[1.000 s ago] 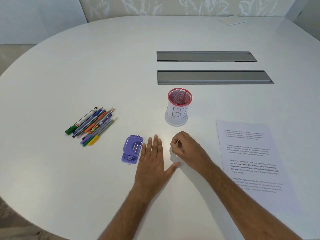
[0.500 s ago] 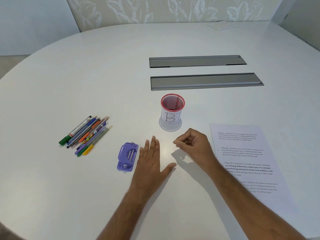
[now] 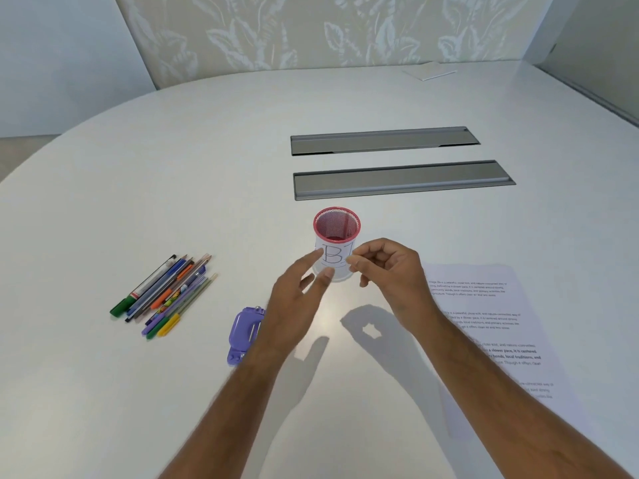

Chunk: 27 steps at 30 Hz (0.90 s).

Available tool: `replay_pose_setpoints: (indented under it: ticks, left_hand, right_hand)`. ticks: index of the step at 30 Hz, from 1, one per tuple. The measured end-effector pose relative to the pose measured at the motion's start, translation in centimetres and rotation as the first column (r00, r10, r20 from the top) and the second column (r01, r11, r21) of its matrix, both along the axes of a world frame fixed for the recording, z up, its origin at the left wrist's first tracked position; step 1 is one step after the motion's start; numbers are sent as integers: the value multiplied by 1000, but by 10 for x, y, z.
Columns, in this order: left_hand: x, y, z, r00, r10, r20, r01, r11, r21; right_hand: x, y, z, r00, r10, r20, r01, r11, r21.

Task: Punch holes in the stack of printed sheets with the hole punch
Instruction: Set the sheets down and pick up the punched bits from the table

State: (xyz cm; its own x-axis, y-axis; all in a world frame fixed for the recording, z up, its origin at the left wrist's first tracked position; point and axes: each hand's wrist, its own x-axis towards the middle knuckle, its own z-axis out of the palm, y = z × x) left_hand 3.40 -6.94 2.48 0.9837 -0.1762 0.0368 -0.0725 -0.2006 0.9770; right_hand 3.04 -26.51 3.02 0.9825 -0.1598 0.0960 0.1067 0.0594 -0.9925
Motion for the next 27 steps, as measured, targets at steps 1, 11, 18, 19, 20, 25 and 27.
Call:
replay_pose_setpoints:
  ticks: [1, 11, 18, 19, 20, 25, 27]
  left_hand:
    - [6, 0, 4, 1000, 20, 17, -19, 1000, -17]
    - [68, -13, 37, 995, 61, 77, -55, 995, -85]
    - [103, -19, 40, 989, 52, 140, -66, 993, 102]
    - [106, -20, 40, 987, 45, 153, -65, 990, 128]
    - [109, -21, 39, 986, 41, 163, -66, 986, 152]
    - [118, -22, 35, 982, 21, 188, -62, 974, 216]
    - [120, -22, 33, 982, 24, 189, -67, 973, 222]
  right_hand:
    - [3, -1, 3, 1000, 2, 13, -2, 1000, -14]
    - [56, -14, 30, 999, 10, 40, 4, 938, -347]
    - [95, -22, 43, 998, 46, 49, -2, 752, -660]
    - [98, -23, 44, 997, 62, 41, -16, 722, -692]
    - [101, -23, 45, 997, 75, 35, -28, 699, -715]
    - [105, -24, 47, 994, 101, 41, -36, 663, -747]
    - [106, -23, 47, 994, 97, 47, -29, 659, -752]
